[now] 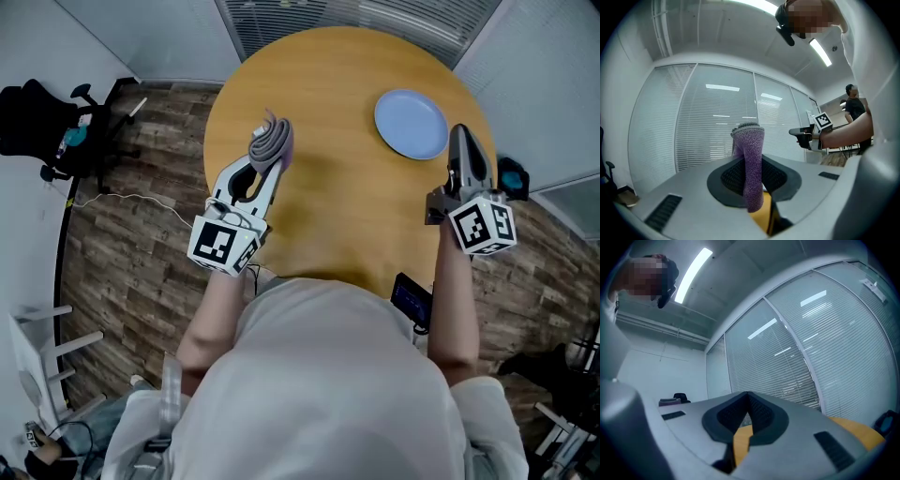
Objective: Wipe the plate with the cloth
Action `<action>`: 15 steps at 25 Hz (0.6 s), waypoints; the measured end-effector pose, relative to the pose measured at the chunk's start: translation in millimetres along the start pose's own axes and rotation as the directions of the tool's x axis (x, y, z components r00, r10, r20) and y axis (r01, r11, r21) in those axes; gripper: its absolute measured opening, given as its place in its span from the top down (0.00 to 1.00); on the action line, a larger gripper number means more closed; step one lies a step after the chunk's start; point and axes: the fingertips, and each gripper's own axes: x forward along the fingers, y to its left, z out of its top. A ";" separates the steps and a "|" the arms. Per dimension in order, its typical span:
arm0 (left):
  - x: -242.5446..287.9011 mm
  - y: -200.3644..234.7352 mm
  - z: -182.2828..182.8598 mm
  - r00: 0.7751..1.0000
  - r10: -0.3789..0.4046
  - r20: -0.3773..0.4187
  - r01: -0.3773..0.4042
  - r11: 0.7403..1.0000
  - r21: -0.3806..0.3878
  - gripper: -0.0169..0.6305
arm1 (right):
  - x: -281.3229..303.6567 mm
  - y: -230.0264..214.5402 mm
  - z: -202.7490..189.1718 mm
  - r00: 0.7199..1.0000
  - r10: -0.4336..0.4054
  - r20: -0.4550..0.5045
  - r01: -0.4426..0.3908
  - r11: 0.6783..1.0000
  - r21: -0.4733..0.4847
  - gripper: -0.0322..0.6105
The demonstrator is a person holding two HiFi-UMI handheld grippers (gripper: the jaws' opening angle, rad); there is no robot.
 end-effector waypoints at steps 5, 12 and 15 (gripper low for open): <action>1.4 10.3 5.9 1.000 0.019 0.013 -0.019 1.000 -0.016 0.87 | -3.5 9.3 11.7 1.000 0.005 0.009 -0.004 1.000 -0.023 0.92; 3.6 13.8 16.1 1.000 0.016 0.022 -0.015 1.000 -0.022 0.87 | -7.0 18.9 27.2 1.000 0.004 0.030 -0.003 0.999 -0.043 0.92; 4.8 14.8 19.8 1.000 0.017 0.026 -0.017 0.999 -0.027 0.87 | -8.3 23.0 32.3 0.999 0.003 0.036 -0.001 0.999 -0.041 0.92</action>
